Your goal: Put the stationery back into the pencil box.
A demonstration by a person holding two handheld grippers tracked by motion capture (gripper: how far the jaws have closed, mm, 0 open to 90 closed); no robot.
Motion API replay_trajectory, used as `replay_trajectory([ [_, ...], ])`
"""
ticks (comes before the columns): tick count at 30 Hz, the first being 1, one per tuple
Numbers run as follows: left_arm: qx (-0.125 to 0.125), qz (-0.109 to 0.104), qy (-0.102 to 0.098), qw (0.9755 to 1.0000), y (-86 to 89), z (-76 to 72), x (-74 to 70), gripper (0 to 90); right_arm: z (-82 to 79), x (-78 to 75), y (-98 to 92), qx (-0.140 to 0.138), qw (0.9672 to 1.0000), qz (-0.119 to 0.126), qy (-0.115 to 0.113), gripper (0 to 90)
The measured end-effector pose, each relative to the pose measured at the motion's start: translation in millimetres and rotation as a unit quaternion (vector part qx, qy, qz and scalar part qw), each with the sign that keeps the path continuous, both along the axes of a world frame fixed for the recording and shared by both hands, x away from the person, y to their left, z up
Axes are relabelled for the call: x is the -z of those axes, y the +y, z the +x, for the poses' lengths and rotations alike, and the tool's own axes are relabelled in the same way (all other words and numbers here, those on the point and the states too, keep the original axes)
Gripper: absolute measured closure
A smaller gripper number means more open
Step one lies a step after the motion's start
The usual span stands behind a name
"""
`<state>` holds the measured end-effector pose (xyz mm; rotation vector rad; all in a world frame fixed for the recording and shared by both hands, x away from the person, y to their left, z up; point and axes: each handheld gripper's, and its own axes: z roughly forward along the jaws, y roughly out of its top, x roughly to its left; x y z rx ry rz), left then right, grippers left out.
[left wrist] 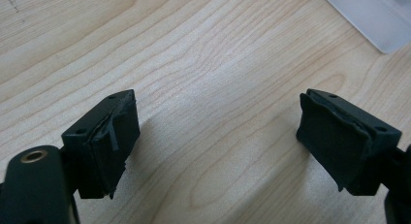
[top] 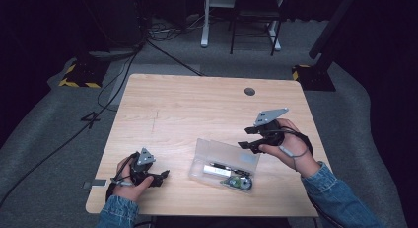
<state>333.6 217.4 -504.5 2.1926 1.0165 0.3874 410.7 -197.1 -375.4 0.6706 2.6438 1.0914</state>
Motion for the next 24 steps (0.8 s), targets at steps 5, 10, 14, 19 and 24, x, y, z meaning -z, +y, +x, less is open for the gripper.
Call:
replay_trajectory([
  [5,-0.001,0.000,0.001,1.0000,0.4,-0.4,-0.1,15.0,0.1,-5.6,-22.7,0.028,0.9995,0.007,-0.008,39.2],
  [10,0.000,-0.003,0.003,1.0000,0.3,0.6,0.2,14.7,2.6,-9.8,-44.1,0.056,0.9983,0.013,-0.015,38.8],
  [14,0.001,0.000,-0.001,1.0000,0.4,1.7,0.2,14.5,6.4,-9.8,-60.0,0.075,0.9968,0.021,-0.020,38.2],
  [19,0.002,0.001,-0.001,1.0000,0.5,1.8,0.1,14.4,14.4,-3.5,-85.3,0.105,0.9935,0.031,-0.031,35.1],
  [24,0.002,0.000,-0.002,1.0000,0.5,2.0,0.2,14.5,23.0,8.0,-103.8,0.127,0.9910,0.027,-0.034,34.6],
])
